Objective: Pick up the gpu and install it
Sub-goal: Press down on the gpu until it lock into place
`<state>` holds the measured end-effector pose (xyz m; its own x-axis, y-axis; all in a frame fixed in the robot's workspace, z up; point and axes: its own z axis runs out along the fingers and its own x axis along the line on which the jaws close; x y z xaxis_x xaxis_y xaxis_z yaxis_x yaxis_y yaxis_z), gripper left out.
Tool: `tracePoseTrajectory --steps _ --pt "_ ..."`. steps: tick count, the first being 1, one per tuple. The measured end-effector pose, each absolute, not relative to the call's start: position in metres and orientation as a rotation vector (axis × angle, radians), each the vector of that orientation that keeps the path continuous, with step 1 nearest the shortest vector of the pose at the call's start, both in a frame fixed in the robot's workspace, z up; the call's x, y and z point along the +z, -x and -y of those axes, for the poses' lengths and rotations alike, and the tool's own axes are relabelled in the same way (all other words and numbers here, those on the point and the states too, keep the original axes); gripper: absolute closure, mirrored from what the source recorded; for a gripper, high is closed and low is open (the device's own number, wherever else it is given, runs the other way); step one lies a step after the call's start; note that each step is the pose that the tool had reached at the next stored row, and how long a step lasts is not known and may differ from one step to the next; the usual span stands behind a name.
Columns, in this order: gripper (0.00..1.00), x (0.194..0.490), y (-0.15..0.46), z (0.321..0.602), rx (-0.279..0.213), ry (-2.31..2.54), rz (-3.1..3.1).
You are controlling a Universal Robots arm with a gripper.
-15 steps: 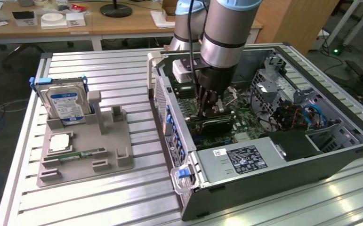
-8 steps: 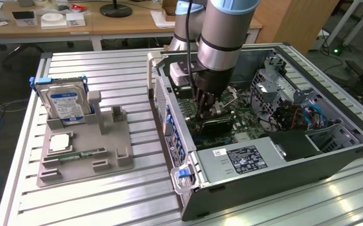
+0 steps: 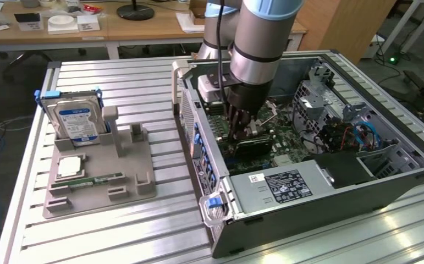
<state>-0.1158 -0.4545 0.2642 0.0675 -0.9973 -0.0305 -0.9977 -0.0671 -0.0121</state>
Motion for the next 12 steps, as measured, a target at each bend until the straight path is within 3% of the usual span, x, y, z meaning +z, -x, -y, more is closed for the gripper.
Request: tracePoseTrajectory --steps 12 --pt "0.89 0.2595 0.1165 0.4551 0.022 2.279 -2.121"
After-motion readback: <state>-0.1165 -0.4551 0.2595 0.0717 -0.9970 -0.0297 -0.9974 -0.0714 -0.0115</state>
